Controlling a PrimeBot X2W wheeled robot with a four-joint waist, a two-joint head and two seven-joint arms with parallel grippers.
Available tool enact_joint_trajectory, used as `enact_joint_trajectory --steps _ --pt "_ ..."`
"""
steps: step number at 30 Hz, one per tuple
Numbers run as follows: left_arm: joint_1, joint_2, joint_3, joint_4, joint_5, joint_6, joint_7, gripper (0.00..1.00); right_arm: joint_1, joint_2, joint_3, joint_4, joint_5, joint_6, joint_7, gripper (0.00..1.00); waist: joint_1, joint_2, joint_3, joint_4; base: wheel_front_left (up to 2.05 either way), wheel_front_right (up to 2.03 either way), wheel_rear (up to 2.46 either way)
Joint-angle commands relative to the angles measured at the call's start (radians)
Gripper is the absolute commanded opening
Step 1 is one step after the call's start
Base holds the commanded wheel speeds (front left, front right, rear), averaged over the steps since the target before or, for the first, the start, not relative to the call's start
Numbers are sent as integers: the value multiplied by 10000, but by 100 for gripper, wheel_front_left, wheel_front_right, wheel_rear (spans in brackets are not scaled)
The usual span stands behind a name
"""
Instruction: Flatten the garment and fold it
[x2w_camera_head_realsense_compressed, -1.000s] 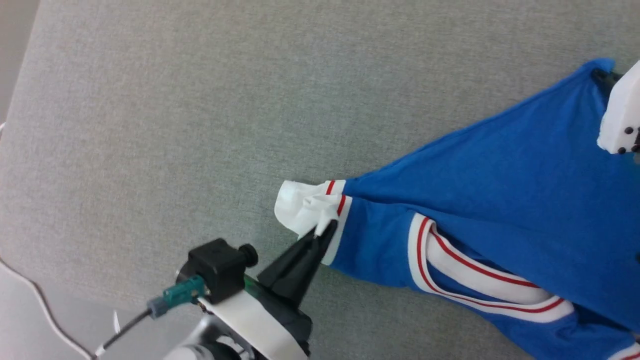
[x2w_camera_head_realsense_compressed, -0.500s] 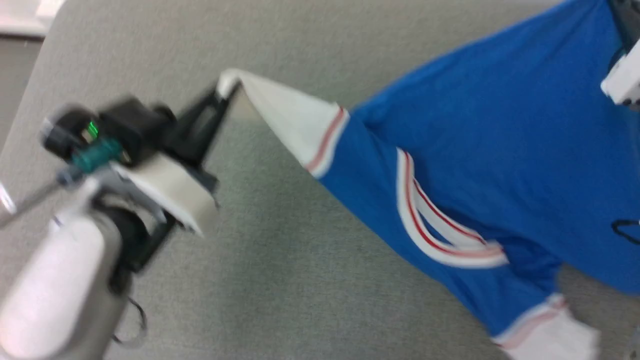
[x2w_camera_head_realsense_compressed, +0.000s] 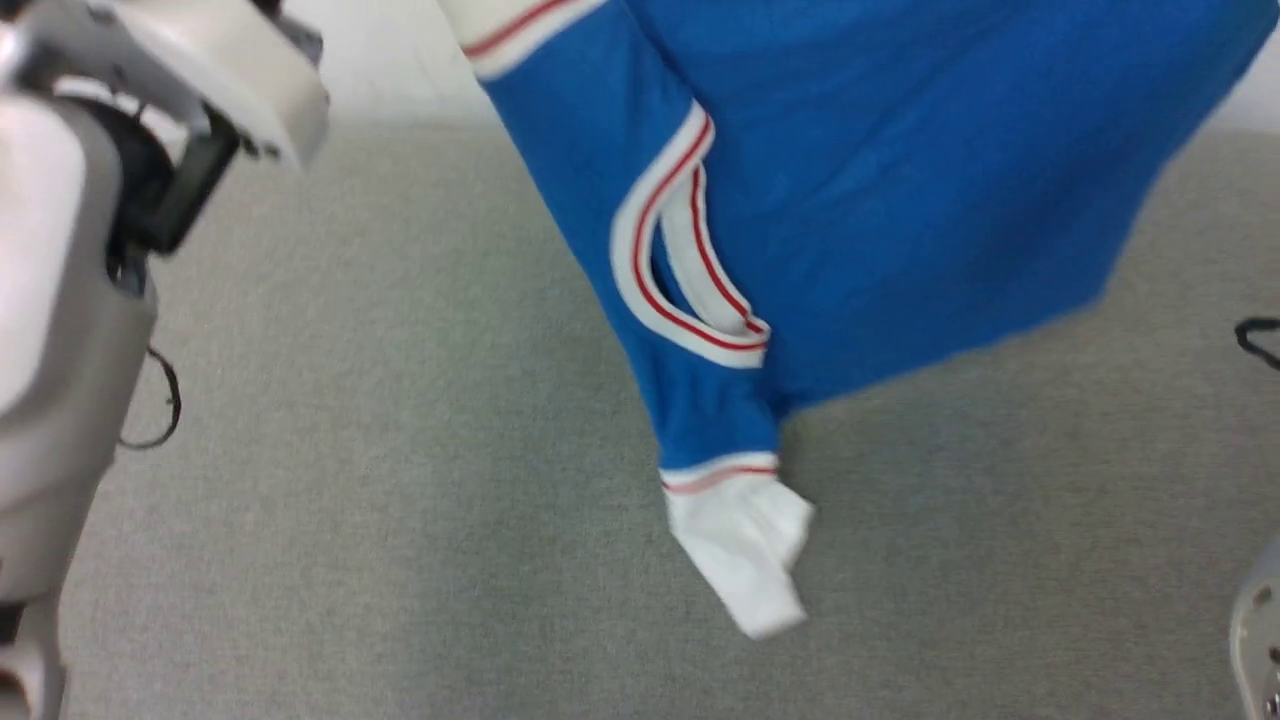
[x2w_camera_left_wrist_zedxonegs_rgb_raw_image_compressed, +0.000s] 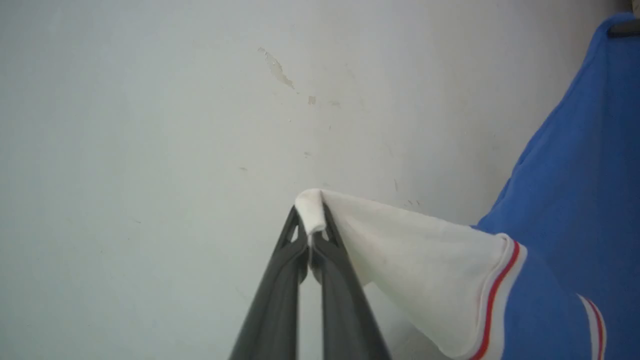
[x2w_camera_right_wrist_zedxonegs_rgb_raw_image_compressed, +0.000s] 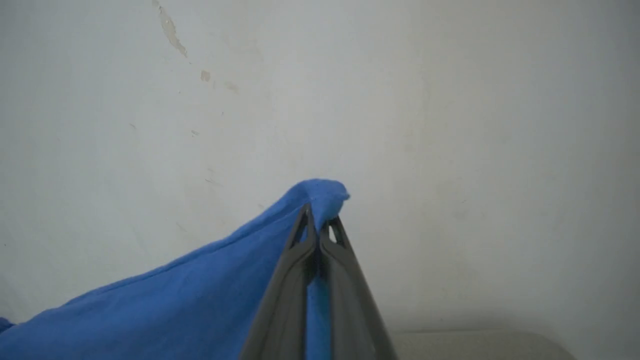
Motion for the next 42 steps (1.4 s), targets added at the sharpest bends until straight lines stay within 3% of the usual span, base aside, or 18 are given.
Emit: enact_joint_trajectory --steps 1,13,22,29,36,42 --pt "-466 -310 93 604 -284 -61 -187 0 -400 193 8 268 -200 -9 -154 0 2 -1 -716 -462 0 0 0" --pt "-2600 -833 55 3412 -864 -44 10 0 -2216 927 -172 2747 -1623 -9 -875 0 2 -1 -1257 -980 0 0 0" --pt "-3438 -886 -97 4187 -1026 -28 253 0 -3428 1097 -222 4040 -2443 -9 -1037 0 2 -1 -853 -1255 0 0 0" --pt "-4485 -771 -226 4009 -915 22 621 0 -4288 1103 -296 4382 -2597 -9 -790 0 2 -1 328 -1523 0 0 0" --pt "-6504 -1242 -207 3908 -395 634 602 0 -5539 1120 -494 4282 -2556 -9 -824 0 2 -1 2411 -1815 0 0 0" --pt "-8045 -1499 -299 4227 388 1126 -353 0 -6605 1202 -232 4376 -2454 -9 -1417 0 2 -1 3904 -1871 0 0 0"
